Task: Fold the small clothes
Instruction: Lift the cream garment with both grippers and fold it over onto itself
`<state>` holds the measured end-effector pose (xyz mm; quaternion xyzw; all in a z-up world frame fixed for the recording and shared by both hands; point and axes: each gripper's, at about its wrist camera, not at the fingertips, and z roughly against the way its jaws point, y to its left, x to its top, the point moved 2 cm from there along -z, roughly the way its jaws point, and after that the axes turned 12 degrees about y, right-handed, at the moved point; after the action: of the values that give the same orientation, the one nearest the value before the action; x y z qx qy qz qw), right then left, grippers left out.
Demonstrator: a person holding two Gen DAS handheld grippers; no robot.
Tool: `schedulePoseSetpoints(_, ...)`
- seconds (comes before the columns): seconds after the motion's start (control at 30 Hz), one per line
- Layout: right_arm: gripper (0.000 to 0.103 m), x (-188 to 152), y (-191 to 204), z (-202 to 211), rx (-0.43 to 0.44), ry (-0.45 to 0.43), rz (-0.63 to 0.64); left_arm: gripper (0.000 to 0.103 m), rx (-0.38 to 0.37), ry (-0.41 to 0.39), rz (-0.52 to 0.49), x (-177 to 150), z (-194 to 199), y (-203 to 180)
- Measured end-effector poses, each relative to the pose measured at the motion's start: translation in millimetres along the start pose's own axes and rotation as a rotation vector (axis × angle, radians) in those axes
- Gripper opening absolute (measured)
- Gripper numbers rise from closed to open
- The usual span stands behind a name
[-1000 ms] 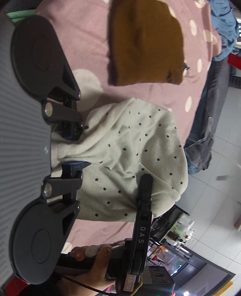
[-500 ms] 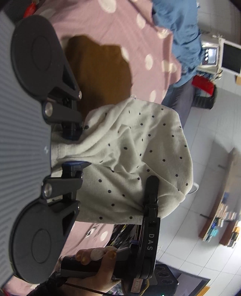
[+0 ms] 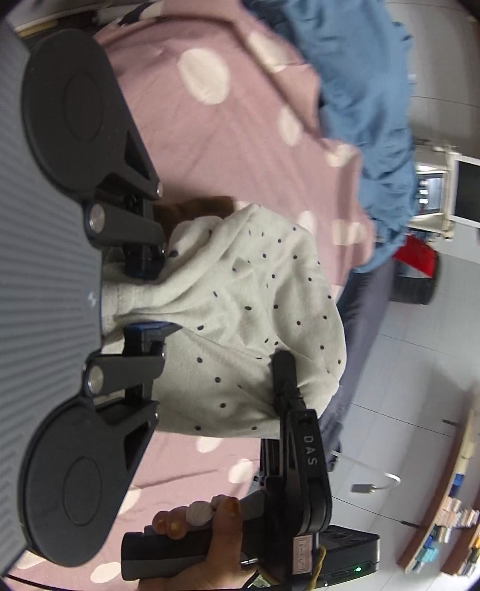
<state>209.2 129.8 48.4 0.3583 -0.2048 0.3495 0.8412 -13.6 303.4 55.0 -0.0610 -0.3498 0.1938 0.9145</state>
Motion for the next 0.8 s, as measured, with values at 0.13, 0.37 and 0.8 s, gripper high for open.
schedulePoseSetpoints(0.13,0.023,-4.8,-8.9,-8.8,-0.032,0.03,-0.013,0.021,-0.016,0.01,0.028,-8.7,-11.3,3.3)
schedulePoseSetpoints(0.37,0.042,-6.8,-26.8,-31.3,-0.058,0.099,-0.044,0.032,-0.068,0.064,0.102,-9.2,-37.7,22.3)
schedulePoseSetpoints(0.8,0.095,-83.9,-19.3,27.0,0.19,0.075,-0.109,0.066,-0.185,0.053,0.254,-14.3,-28.0,56.5)
